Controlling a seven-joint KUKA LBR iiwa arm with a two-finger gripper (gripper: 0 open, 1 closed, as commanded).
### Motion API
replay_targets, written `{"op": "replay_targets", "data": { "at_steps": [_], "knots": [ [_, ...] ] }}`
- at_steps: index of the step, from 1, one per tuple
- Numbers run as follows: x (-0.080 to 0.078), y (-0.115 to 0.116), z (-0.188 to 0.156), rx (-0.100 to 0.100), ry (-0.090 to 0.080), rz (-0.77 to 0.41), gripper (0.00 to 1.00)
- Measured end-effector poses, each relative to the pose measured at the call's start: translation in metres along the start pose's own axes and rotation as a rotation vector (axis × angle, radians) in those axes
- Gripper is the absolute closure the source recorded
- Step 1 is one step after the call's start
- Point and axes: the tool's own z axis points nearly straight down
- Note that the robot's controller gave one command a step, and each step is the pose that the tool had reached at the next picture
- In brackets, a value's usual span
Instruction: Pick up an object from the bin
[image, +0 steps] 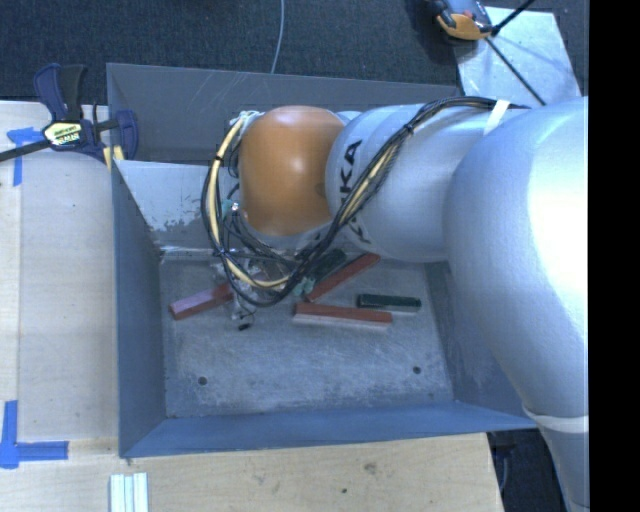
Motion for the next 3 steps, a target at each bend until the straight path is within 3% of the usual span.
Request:
{"op": "replay_targets", "data": {
  "at_steps": [2,3],
  "knots": [
    [-0.004,-0.001,-0.025,0.002,-0.016,0.001,1.0],
    [-0.002,0.0,-0.03,0.002,-0.009,0.001,1.0]
  ]
}}
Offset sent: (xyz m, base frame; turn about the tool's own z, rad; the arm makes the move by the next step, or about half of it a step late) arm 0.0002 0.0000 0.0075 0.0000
